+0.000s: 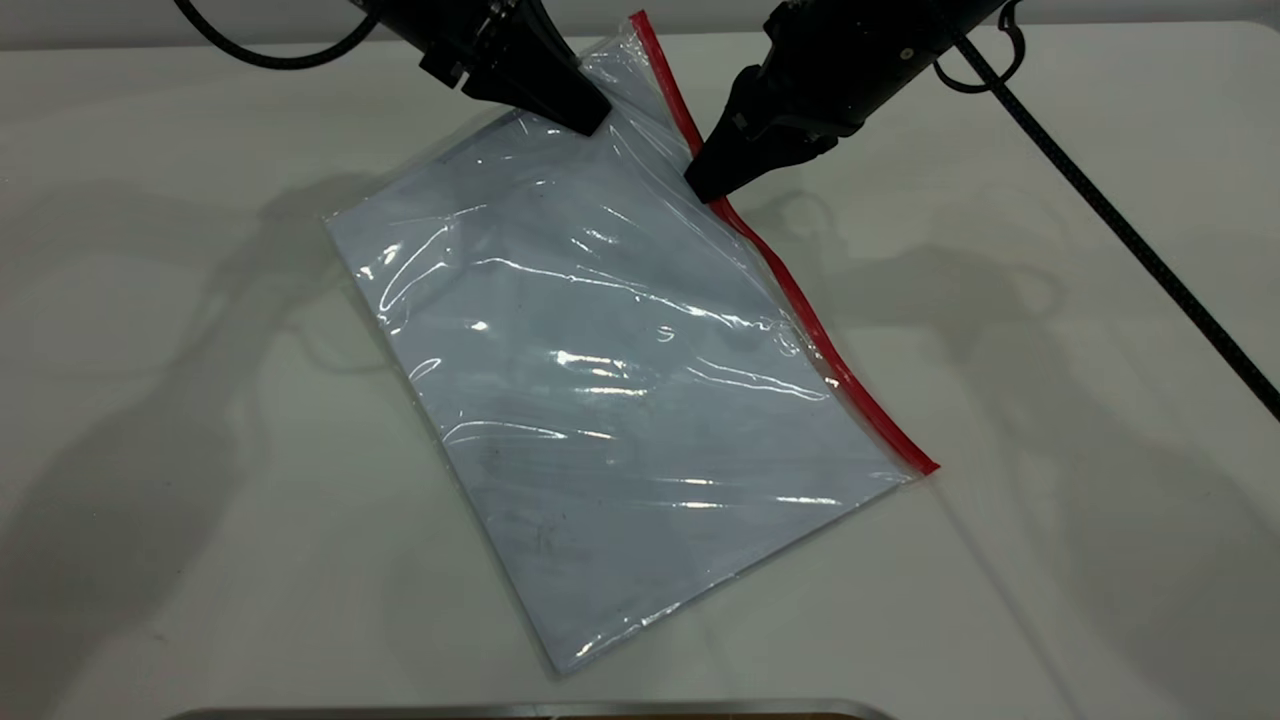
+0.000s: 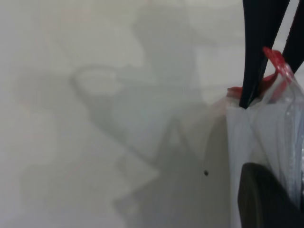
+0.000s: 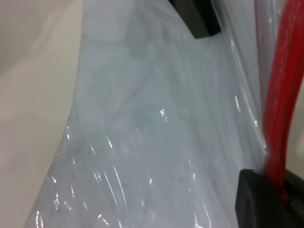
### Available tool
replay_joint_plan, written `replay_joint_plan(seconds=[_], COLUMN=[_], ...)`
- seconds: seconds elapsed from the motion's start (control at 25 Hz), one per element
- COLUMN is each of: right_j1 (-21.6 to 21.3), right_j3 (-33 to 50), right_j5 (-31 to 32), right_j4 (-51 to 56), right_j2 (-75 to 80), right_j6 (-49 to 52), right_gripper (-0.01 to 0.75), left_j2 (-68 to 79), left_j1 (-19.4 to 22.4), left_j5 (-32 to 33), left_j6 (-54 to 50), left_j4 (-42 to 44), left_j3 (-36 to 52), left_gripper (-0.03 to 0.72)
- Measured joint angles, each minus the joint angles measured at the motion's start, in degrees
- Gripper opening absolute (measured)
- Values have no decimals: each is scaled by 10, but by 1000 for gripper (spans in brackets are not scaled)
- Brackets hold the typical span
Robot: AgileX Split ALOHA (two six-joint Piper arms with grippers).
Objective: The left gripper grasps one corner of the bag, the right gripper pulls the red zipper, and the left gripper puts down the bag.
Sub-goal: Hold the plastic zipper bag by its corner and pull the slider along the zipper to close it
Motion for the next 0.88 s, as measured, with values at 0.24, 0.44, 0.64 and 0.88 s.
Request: replay_joint_plan(seconds=[0.24,0.44,0.64,0.88], right_j1=[-1,-2,-8,-8], right_j3=[0,1,7,7], right_j5=[1,0,11,49], right_j4=[-9,-47,-114,-183], right_j2=[1,2,13,13], right_j6=[10,19,44,100], right_gripper=[59,62,62,64], left_j2=[0,0,-3,-7], left_j1=[9,21,42,45], left_j5=[0,0,0,0], left_j6=[-12,-13,-15,-15], left_j4=[-8,-14,-21,-6], left_j3=[0,0,-1,-1], left_gripper=[51,51,51,51])
